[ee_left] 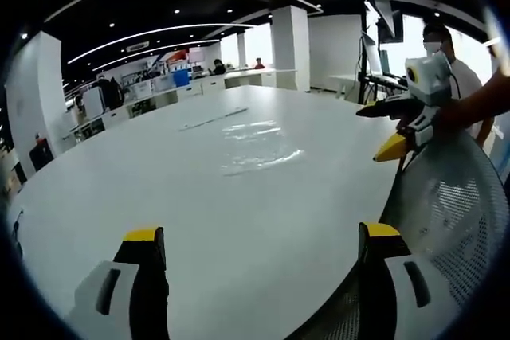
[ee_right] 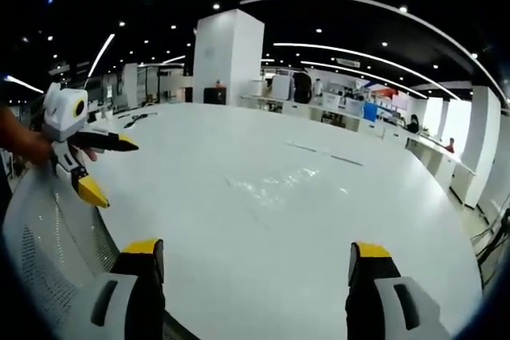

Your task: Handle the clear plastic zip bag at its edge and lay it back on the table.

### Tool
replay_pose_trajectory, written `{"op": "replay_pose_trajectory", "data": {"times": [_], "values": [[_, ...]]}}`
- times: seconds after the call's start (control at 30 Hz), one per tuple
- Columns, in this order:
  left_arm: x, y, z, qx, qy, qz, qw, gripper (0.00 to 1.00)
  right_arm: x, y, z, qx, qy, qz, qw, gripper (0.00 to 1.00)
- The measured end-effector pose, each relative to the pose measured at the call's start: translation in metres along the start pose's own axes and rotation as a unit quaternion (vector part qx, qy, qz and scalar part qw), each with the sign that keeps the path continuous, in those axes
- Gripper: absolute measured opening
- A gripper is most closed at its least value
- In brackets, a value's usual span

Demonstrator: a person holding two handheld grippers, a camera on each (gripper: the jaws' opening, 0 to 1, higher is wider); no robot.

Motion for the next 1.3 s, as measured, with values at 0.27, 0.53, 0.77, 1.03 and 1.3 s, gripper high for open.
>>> {"op": "replay_pose_trajectory", "data": {"times": [0.27, 0.53, 0.77, 1.03, 1.3], "values": [[0.000, -0.002, -0.003, -0.025, -0.010, -0.005, 0.9996, 0.99, 0.001, 0.000, -0.003, -0.017, 0.016, 0.005, 0.9997, 0.90], [-0.008, 0.002, -0.002, -0.037, -0.006, -0.008, 0.9993, 0.96, 0.001, 0.005, -0.010, -0.042, 0.051, 0.021, 0.9976, 0.84], [-0.009, 0.014, -0.006, -0.032, -0.015, -0.013, 0.9993, 0.97, 0.007, 0.016, -0.021, -0.044, 0.073, 0.041, 0.9955, 0.81], [-0.003, 0.021, -0.005, -0.030, -0.021, -0.014, 0.9992, 0.99, 0.008, 0.016, -0.036, -0.072, 0.099, 0.062, 0.9905, 0.74], [0.000, 0.018, -0.006, -0.044, -0.022, -0.018, 0.9986, 0.99, 0.008, 0.022, -0.052, -0.096, 0.123, 0.093, 0.9833, 0.67]]}}
Point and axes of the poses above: the point that each gripper's makers call its tool centre point, and the gripper's own axes: z roughly backward along the fingers, x roughly to its right, y roughly out of its top, the point moved 10 cm from there along z, roughly backward along the fingers, and after that the axes turned 1 degree about x, right-handed, at the moved point
